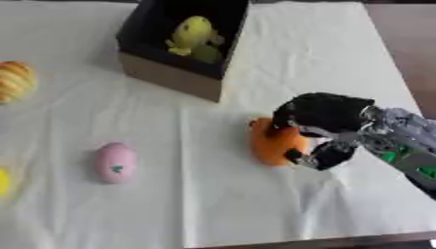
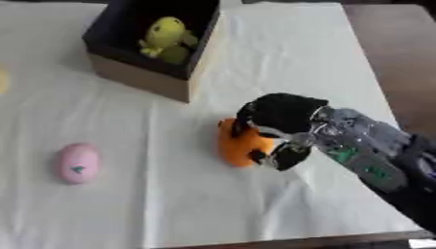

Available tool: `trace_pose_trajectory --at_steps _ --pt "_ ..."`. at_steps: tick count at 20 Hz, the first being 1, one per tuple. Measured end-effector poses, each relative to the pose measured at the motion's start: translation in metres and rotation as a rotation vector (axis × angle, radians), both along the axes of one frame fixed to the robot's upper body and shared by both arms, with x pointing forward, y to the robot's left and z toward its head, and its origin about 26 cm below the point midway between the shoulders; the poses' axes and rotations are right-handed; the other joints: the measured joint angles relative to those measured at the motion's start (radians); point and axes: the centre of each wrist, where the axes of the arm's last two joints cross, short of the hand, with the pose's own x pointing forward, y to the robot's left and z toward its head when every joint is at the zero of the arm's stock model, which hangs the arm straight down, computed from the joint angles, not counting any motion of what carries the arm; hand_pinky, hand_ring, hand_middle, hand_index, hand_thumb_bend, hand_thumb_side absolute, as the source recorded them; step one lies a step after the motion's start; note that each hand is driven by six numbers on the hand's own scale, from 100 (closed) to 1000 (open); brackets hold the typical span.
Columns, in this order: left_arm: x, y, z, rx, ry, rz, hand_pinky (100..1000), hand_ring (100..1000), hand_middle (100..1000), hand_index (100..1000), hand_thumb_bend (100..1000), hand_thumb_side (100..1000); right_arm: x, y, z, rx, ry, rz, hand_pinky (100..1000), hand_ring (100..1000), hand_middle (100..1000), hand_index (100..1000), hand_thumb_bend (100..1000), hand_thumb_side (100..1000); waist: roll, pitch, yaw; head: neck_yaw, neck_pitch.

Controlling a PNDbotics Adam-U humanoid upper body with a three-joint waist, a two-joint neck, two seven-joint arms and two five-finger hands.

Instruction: Pick up objects on the table and place them in the box.

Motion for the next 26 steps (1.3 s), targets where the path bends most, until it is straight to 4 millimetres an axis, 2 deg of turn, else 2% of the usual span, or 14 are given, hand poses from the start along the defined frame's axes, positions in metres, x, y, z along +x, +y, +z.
trace_pose_trajectory --at_steps 4,5,7,13,17,21,26 --pt "0.0 -0.001 0.0 -0.001 0.003 -0.006 739 818 749 834 427 774 0.006 0.001 -0.007 0.028 -0.044 -0.018 705 595 499 581 147 100 0.0 0.0 0.0 -0.003 -0.002" --pt "0.0 -0.002 -0.001 -0.001 0.003 -0.009 738 817 749 833 426 775 0.007 0.001 -0.009 0.033 -0.052 -0.019 687 579 491 541 100 100 0.0 0.0 0.0 -0.004 -0.003" --pt "0.0 -0.002 0.0 -0.002 0.004 -0.011 738 815 748 833 425 775 0.01 0.001 -0.012 0.052 -0.072 -0.023 672 551 466 493 100 100 0.0 0.0 0.0 -0.004 -0.006" --pt "0.0 -0.002 0.0 -0.003 0.004 -0.014 737 814 747 832 423 776 0.011 0.0 -0.014 0.148 -0.148 0.001 666 535 454 484 100 100 0.0 0.0 0.001 -0.004 -0.007" --pt "0.0 -0.002 0.0 -0.003 0.004 -0.014 736 812 745 831 422 777 0.002 -0.001 0.002 0.194 -0.174 0.037 666 530 442 475 100 100 0.0 0.0 -0.003 -0.004 -0.007" --pt "0.0 -0.002 0.0 -0.003 0.004 -0.014 736 812 744 830 422 776 -0.006 -0.001 0.032 0.233 -0.217 0.075 670 526 435 470 100 100 0.0 0.0 -0.007 -0.003 -0.007" --pt "0.0 -0.002 0.0 -0.003 0.004 -0.014 736 811 744 830 423 775 -0.006 -0.001 0.071 0.295 -0.277 0.108 676 518 418 458 100 100 0.0 0.0 -0.007 -0.003 -0.007"
